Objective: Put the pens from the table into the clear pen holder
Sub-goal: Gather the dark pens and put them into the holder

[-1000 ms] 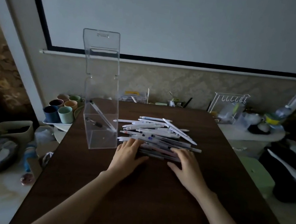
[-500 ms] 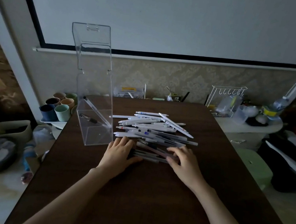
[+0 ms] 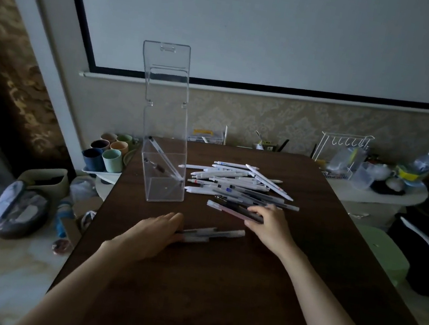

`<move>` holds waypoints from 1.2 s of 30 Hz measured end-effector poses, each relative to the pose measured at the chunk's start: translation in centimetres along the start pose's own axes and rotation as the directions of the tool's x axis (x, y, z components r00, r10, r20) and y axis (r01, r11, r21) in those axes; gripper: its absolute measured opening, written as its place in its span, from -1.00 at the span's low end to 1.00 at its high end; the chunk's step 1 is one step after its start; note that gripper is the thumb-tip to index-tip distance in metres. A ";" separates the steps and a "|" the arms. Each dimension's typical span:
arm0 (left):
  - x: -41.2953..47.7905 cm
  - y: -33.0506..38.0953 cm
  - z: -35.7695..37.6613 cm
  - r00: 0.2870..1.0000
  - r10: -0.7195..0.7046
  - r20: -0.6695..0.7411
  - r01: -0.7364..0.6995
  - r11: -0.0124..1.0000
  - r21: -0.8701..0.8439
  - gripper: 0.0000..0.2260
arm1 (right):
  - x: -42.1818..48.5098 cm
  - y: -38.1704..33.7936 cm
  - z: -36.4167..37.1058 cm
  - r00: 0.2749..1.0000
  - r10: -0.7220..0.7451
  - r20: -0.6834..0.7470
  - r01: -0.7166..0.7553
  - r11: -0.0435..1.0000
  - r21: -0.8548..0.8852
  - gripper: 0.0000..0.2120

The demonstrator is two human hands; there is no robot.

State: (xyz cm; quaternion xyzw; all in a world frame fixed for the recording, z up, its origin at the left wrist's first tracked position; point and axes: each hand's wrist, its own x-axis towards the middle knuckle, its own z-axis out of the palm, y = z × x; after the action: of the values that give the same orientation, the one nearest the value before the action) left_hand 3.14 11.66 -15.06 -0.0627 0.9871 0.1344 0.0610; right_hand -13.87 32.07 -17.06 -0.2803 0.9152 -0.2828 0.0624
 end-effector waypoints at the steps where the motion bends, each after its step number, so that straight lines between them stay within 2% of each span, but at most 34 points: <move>1: -0.6 -0.2 0.0 1.000 0.006 0.006 -0.006 1.000 -0.017 -0.86 | -0.2 0.0 0.2 1.000 -0.013 -0.010 0.012 0.999 -0.037 -0.68; 5: -1.8 -0.4 0.6 1.000 -0.005 -0.005 0.005 0.998 -0.063 -0.85 | -0.7 -0.4 0.4 0.999 -0.025 -0.028 0.023 0.997 -0.071 -0.83; 9: -1.7 0.3 2.1 0.976 -0.097 -0.194 0.087 0.994 -0.061 -0.73 | -1.3 -0.8 0.4 0.999 -0.034 -0.037 0.029 0.990 -0.138 -0.84; 13: -2.4 0.3 3.5 0.957 -0.092 -0.276 0.091 0.996 -0.017 -0.54 | -1.8 -0.9 0.4 1.000 -0.020 -0.006 0.018 0.975 -0.220 -0.83; 15: -2.7 0.3 3.5 0.955 -0.067 -0.288 0.070 0.998 -0.002 -0.63 | -1.9 -0.7 0.5 0.999 -0.046 -0.029 0.038 0.972 -0.232 -0.83; 18: -2.8 0.6 3.0 0.964 -0.064 -0.256 0.066 0.998 -0.002 -0.73 | -2.2 -0.5 0.6 0.992 -0.053 -0.111 0.042 0.993 -0.106 -0.85; 21: -3.4 0.7 2.1 0.951 -0.151 -0.269 0.103 0.977 -0.186 -0.82 | -2.5 -1.4 -0.2 0.969 -0.087 -0.232 0.110 0.990 0.090 -0.89; 23: -3.8 0.6 1.1 0.916 -0.173 -0.363 0.039 0.936 -0.349 -0.91 | -2.3 -3.3 -1.6 0.937 -0.151 -0.316 0.214 0.961 0.173 -0.90; 25: -3.8 0.4 -0.4 0.849 -0.212 -0.483 -0.074 0.859 -0.507 -0.98 | -1.8 -5.9 -3.2 0.899 -0.222 -0.377 0.319 0.922 0.218 -0.87; 28: -2.8 -0.3 -3.6 0.754 -0.340 -0.562 -0.236 0.657 -0.716 -0.87 | -0.4 -10.4 -5.2 0.861 -0.305 -0.407 0.422 0.875 0.239 -0.78; 31: -1.4 -1.4 -6.7 0.682 -0.395 -0.615 -0.358 0.554 -0.752 -0.80 | 1.6 -14.4 -5.8 0.855 -0.375 -0.357 0.457 0.871 0.181 -0.71; 34: 0.2 -3.0 -9.8 0.566 -0.449 -0.691 -0.448 0.537 -0.715 -0.83 | 3.8 -16.8 -6.0 0.846 -0.431 -0.313 0.471 0.880 0.063 -0.78; 36: 1.5 -3.8 -11.6 0.580 -0.427 -0.694 -0.466 0.525 -0.712 -0.91 | 5.0 -17.7 -5.9 0.862 -0.451 -0.231 0.463 0.886 -0.001 -0.88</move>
State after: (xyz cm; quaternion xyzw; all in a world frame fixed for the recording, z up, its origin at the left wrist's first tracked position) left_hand 0.99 4.67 -5.17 -0.1250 0.6971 0.5527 -0.4393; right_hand -11.21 20.14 -2.12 -0.4534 0.8157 -0.3443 -0.1024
